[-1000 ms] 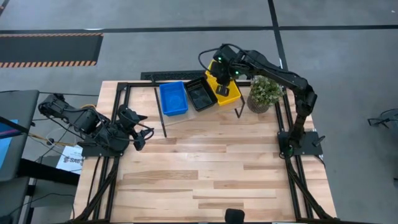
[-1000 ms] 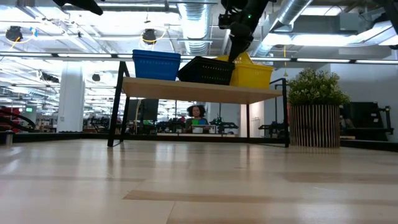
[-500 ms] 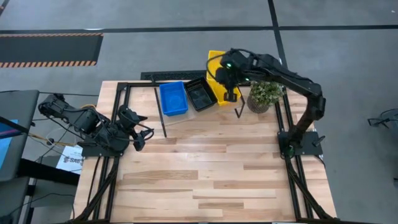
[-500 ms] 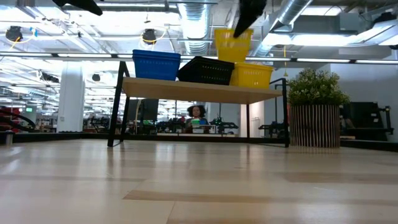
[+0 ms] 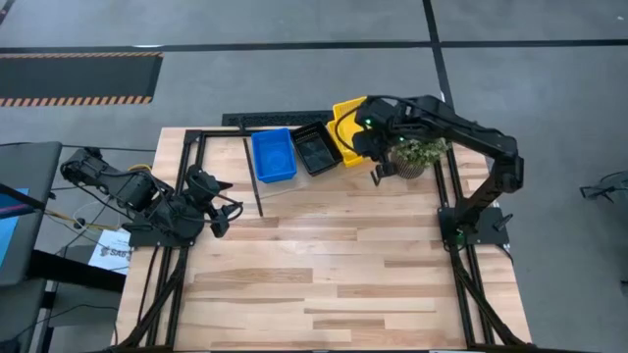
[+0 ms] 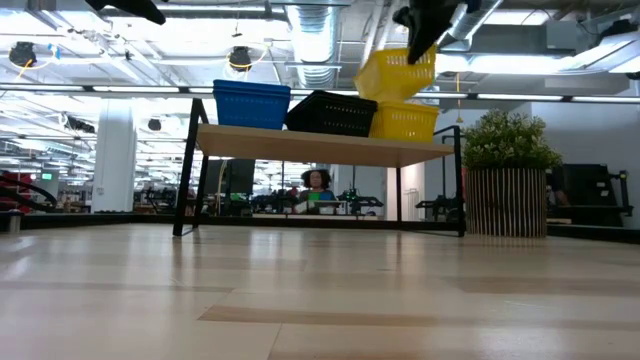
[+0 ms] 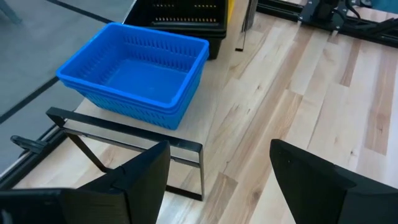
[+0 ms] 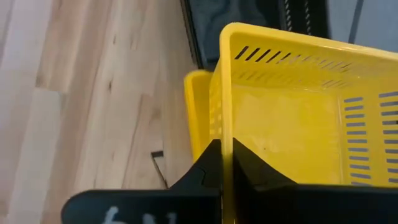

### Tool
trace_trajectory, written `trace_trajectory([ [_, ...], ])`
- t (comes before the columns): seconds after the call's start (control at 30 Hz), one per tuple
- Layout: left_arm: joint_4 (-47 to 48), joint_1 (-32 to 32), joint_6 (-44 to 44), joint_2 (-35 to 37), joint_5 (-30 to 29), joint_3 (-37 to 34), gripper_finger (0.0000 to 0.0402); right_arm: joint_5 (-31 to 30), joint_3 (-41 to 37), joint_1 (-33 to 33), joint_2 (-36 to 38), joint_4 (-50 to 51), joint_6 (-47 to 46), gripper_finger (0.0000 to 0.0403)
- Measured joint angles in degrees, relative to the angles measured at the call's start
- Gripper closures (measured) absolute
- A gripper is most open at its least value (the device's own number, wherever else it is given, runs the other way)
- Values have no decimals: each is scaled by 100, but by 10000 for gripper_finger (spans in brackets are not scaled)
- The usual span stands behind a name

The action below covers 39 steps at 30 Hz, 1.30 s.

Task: Stack baskets on shelf by color
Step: Stack the yellow bin on the yellow bins on the shelf

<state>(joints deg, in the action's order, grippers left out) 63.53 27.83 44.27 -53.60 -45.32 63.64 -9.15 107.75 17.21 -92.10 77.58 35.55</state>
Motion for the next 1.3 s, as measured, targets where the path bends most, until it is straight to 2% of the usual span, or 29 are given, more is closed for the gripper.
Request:
trace_trajectory([
  [0.23,0,0,2,0,-1,0,136,213,-147,277,-6,-381,274,389],
  [0.47,0,-2,4,-1,-7,0,136,689,-302,438,7,-549,354,369],
  [0.83,-1,0,61,1,-19,0,136,778,-484,577,-1,-672,695,379],
  [1.3,-2,-1,120,2,-59,0,136,944,-488,808,-179,-603,704,334],
])
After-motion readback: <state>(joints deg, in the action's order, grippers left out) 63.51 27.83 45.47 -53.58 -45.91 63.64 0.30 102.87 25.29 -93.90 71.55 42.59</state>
